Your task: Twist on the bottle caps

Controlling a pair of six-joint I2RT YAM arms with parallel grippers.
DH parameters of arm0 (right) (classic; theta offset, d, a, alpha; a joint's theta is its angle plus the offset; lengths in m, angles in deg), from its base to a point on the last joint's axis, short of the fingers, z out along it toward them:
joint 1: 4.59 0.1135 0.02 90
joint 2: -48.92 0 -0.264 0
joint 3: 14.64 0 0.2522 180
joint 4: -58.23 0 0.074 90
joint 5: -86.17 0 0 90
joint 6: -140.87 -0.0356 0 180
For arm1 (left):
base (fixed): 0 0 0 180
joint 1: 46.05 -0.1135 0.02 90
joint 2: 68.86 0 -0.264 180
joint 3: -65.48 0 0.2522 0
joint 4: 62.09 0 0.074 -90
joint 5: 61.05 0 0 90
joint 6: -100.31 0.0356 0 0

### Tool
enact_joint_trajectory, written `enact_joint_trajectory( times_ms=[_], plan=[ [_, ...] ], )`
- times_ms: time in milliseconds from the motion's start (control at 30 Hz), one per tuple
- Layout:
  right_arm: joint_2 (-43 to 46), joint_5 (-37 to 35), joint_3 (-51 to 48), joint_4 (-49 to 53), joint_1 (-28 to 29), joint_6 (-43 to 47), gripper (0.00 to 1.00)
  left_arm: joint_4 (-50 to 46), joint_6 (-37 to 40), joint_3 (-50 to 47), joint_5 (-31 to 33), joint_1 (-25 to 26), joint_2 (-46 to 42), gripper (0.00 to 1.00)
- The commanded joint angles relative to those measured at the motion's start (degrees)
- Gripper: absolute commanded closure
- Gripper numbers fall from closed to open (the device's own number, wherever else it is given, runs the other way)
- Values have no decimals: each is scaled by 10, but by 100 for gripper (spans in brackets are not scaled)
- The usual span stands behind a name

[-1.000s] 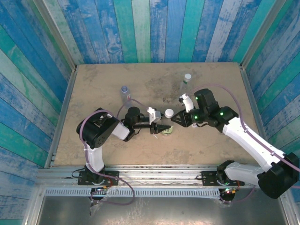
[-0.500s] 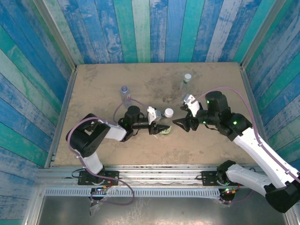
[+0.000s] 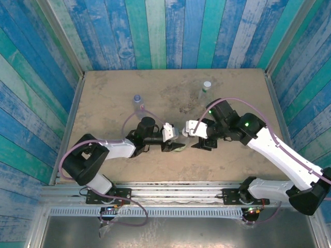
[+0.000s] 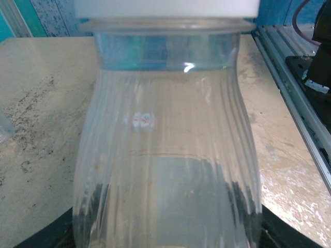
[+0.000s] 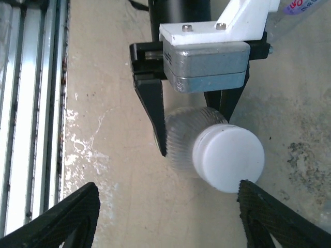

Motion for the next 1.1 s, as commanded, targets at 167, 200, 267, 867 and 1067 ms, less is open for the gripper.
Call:
enact_joint_trajectory(
  times_ms=[167,200,267,867,1067],
  plan=[
    [-70,-8,75,68,-10,63,35,-89,70,15,-22,4,-51,43],
    [-76,-6,80,69,-10,63,36,-89,69,16,-24,4,-52,43],
    [-88,7,90,74,-11,61,38,-88,68,16,-28,4,-57,43],
    [-141,33,108,84,-10,59,58,-79,59,9,-5,3,-67,44],
    [-156,12,131,64,-11,-108,68,-7,25,-5,66,3,-67,44]
  ],
)
